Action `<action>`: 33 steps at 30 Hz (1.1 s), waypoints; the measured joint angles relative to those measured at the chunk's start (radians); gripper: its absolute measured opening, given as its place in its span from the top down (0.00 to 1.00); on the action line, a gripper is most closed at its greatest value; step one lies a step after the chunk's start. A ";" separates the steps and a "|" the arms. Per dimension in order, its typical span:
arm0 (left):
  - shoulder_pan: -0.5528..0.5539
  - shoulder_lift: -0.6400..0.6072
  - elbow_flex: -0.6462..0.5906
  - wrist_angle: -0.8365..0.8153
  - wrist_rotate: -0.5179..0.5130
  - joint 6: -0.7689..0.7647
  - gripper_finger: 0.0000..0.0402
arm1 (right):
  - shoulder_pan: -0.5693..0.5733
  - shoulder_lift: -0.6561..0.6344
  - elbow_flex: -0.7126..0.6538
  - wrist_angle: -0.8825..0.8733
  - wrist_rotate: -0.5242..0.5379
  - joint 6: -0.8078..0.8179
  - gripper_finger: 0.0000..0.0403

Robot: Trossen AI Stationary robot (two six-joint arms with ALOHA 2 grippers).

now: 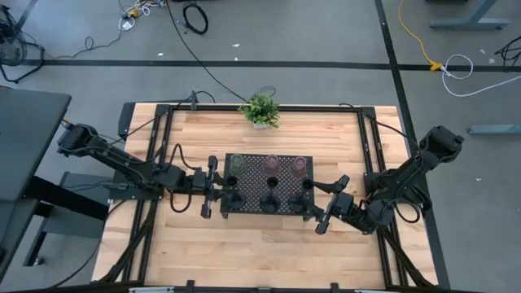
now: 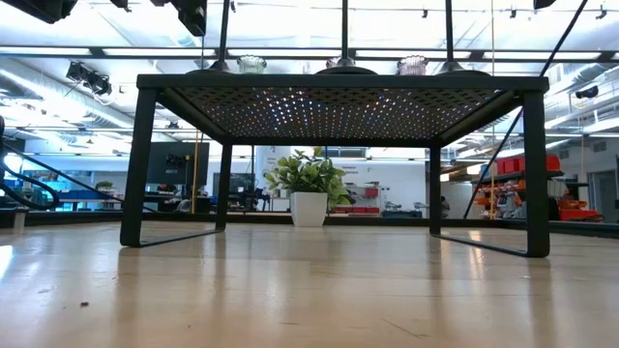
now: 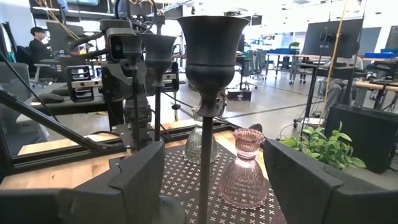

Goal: Pick & Place candle stick holders
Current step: Put the black candle holder on the shelf aligned with the other black candle holder, then return to Home Position

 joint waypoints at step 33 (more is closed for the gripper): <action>-0.001 -0.161 0.001 -0.049 -0.038 0.033 0.48 | 0.000 0.000 0.000 -0.014 0.008 0.000 0.32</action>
